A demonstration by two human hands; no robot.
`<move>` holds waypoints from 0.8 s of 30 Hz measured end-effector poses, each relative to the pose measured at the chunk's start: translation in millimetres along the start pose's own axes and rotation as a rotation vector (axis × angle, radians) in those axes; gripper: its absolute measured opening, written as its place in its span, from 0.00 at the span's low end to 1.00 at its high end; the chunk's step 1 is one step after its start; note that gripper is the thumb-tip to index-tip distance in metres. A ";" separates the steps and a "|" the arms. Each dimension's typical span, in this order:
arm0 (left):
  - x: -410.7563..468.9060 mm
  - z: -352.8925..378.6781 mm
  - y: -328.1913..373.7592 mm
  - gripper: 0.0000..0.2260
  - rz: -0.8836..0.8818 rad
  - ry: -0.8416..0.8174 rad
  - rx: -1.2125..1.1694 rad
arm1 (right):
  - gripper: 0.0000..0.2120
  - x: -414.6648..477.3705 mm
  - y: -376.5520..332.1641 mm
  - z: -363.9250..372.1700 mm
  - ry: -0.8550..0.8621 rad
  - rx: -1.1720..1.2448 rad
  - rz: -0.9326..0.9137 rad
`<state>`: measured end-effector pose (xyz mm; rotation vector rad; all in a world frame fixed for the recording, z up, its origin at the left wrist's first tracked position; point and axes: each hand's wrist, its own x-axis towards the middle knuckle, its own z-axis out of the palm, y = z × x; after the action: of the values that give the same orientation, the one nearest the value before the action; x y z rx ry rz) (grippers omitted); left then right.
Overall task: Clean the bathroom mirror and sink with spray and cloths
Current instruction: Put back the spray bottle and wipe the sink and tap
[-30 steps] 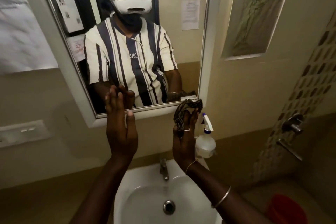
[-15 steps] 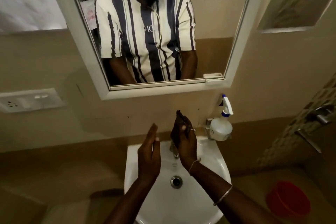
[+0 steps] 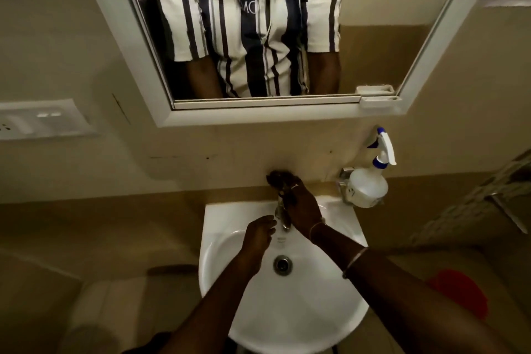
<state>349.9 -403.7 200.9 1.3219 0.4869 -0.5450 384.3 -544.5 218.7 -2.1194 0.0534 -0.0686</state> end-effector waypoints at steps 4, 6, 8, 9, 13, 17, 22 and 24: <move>16.6 7.1 -0.1 0.11 -0.042 0.031 -0.153 | 0.23 2.6 12.5 22.1 -0.168 -0.265 -0.124; 24.9 4.6 -2.1 0.11 -0.059 0.025 -0.242 | 0.25 -3.1 22.1 25.2 -0.182 -0.289 -0.107; 29.2 1.9 -4.4 0.11 -0.064 0.012 -0.311 | 0.28 -10.5 29.1 23.5 -0.193 -0.322 -0.127; 30.0 0.9 -5.4 0.09 -0.070 0.003 -0.352 | 0.30 -15.1 32.0 22.7 -0.189 -0.345 -0.151; 31.0 -0.4 -9.1 0.10 -0.118 -0.032 -0.521 | 0.31 -31.0 43.2 23.2 -0.173 -0.310 -0.134; 31.0 -0.8 -14.2 0.10 -0.139 -0.036 -0.588 | 0.25 -49.9 47.5 23.6 -0.144 -0.268 -0.155; 23.9 2.3 -20.4 0.11 -0.112 -0.007 -0.540 | 0.28 -78.9 57.1 19.0 -0.114 -0.267 -0.251; 22.9 2.8 -24.0 0.12 -0.107 0.024 -0.504 | 0.28 -92.1 60.5 18.7 -0.014 -0.189 -0.204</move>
<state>352.8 -412.4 168.9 0.8248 0.6677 -0.4560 293.1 -554.0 154.8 -2.3078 -0.1710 -0.1750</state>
